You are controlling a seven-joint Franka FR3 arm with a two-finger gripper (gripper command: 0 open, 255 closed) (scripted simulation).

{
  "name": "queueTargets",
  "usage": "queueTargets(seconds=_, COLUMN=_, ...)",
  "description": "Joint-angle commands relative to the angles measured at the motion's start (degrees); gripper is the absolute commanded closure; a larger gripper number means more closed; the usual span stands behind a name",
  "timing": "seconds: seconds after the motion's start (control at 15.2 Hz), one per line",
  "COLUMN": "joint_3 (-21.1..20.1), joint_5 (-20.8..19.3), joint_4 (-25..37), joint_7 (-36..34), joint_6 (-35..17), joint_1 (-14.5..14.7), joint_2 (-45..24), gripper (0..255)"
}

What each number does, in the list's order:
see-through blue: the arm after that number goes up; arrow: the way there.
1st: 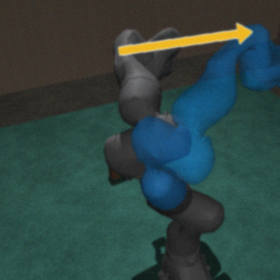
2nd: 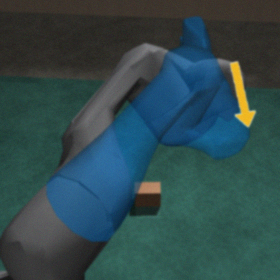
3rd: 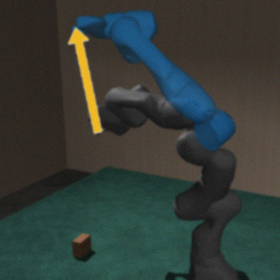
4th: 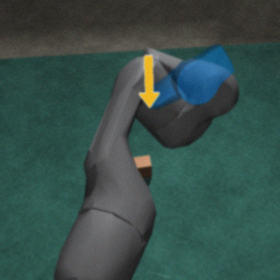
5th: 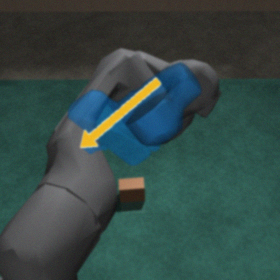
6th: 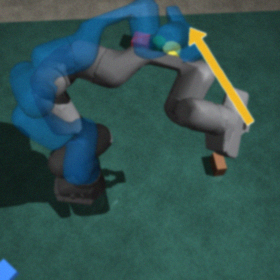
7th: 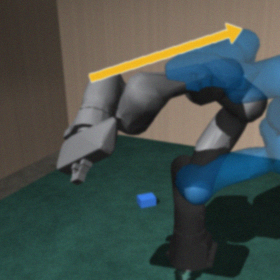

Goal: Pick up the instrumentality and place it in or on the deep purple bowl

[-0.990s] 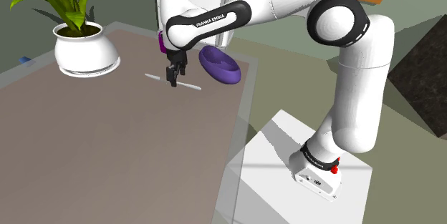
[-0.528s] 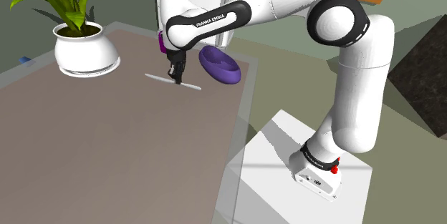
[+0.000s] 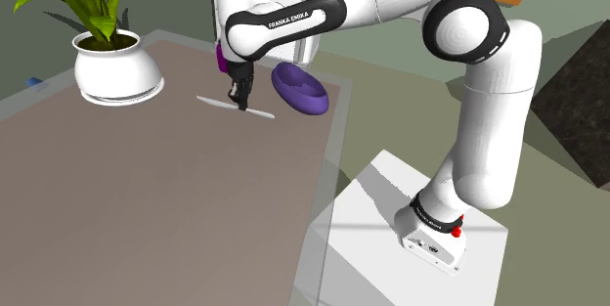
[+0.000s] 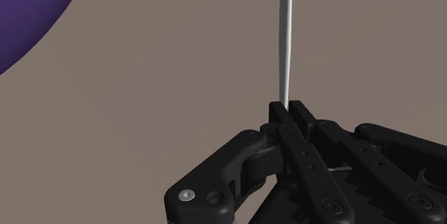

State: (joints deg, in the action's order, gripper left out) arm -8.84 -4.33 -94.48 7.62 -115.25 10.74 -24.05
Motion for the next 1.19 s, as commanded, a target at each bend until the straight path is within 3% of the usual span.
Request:
queueTargets(seconds=0.0, joint_3=-0.01, joint_5=0.14, joint_4=0.76, joint_7=0.26, joint_6=1.44, joint_1=-0.14, joint_2=0.68, gripper=255)
queueTargets(seconds=1.12, joint_3=-0.29, joint_5=0.74, joint_4=9.95, joint_7=0.74, joint_6=13.32, joint_1=-0.07, joint_2=3.42, gripper=255)
